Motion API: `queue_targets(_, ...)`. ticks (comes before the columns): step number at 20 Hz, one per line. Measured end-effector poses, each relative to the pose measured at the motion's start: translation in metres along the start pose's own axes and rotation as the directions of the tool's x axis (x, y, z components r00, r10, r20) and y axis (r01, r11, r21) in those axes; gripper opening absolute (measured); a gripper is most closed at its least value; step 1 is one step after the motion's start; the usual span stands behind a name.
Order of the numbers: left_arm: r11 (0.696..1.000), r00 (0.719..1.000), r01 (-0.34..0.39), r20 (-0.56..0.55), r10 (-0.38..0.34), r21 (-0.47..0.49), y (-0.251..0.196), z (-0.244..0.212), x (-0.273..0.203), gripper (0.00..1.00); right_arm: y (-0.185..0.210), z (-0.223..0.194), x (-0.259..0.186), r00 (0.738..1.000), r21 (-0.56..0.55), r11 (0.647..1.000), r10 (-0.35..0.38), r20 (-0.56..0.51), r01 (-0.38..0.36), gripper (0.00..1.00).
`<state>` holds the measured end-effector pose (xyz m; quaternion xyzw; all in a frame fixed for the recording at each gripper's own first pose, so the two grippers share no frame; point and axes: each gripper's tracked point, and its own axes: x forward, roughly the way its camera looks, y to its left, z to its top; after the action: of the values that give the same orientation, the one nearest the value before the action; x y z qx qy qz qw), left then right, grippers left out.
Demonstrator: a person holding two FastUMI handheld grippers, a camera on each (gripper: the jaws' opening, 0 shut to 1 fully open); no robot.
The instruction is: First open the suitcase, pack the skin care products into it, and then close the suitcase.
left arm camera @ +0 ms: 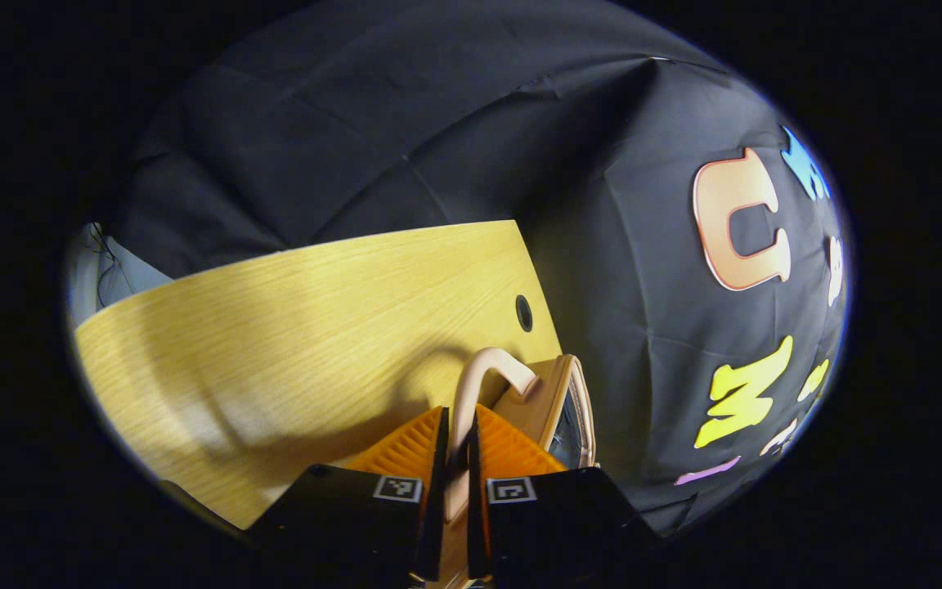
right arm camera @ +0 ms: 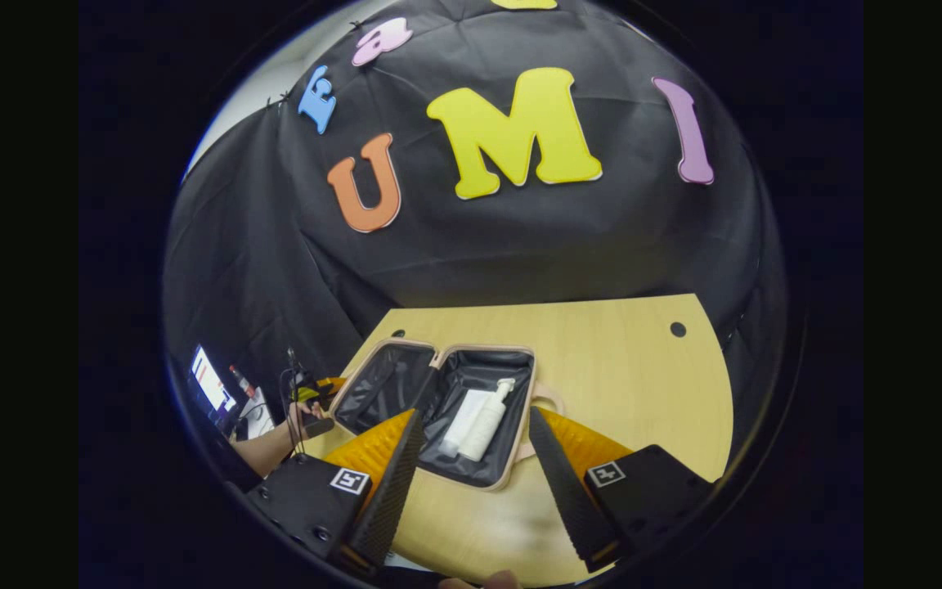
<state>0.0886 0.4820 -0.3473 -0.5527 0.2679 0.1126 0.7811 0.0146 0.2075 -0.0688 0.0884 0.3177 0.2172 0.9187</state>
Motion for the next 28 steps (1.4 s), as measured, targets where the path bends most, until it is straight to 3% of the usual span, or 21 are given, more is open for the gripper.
queue_targets(3,0.998,0.998,0.009,0.060,-0.013,0.055,-0.040,0.011,-0.016,0.11,-0.024,0.018,-0.013,0.985,-0.131,0.983,-0.109,0.132,0.126,0.78)
queue_targets(6,0.985,0.988,0.070,0.125,-0.091,0.159,-0.112,0.021,-0.051,0.10,-0.028,0.035,-0.038,0.955,-0.101,0.977,-0.156,0.253,0.186,0.78)
queue_targets(8,0.955,0.979,0.097,0.144,-0.142,0.281,-0.168,0.006,-0.074,0.10,-0.036,0.039,-0.050,0.936,-0.055,0.978,-0.177,0.305,0.202,0.78)
queue_targets(10,0.893,0.970,0.095,0.159,-0.181,0.441,-0.219,-0.026,-0.092,0.11,-0.050,0.036,-0.064,0.922,0.001,0.976,-0.205,0.329,0.217,0.78)
queue_targets(13,0.730,0.959,0.059,0.163,-0.230,0.681,-0.280,-0.090,-0.107,0.11,-0.073,0.028,-0.083,0.909,0.065,0.970,-0.242,0.339,0.234,0.78)
queue_targets(15,0.651,0.958,0.060,0.140,-0.251,0.756,-0.306,-0.142,-0.107,0.13,-0.091,0.023,-0.099,0.897,0.087,0.961,-0.277,0.345,0.263,0.78)
queue_targets(17,0.595,0.957,0.085,0.102,-0.273,0.799,-0.323,-0.193,-0.105,0.13,-0.108,0.018,-0.118,0.884,0.105,0.950,-0.313,0.347,0.296,0.78)
queue_targets(20,0.487,0.959,0.143,0.002,-0.284,0.862,-0.329,-0.269,-0.087,0.13,-0.141,0.016,-0.146,0.857,0.135,0.924,-0.381,0.348,0.356,0.78)
queue_targets(24,0.384,0.968,0.200,-0.121,-0.219,0.901,-0.310,-0.357,-0.054,0.13,-0.187,0.000,-0.189,0.803,0.175,0.871,-0.491,0.337,0.459,0.78)
queue_targets(25,0.365,0.973,0.198,-0.137,-0.188,0.909,-0.300,-0.375,-0.044,0.13,-0.196,-0.007,-0.197,0.793,0.189,0.858,-0.514,0.327,0.477,0.72)
queue_targets(26,0.351,0.977,0.194,-0.147,-0.155,0.916,-0.289,-0.391,-0.037,0.13,-0.204,-0.012,-0.203,0.784,0.202,0.846,-0.533,0.317,0.494,0.78)
queue_targets(28,0.312,0.986,0.165,-0.146,-0.083,0.936,-0.270,-0.417,-0.018,0.13,-0.219,-0.026,-0.215,0.771,0.215,0.824,-0.567,0.291,0.524,0.78)
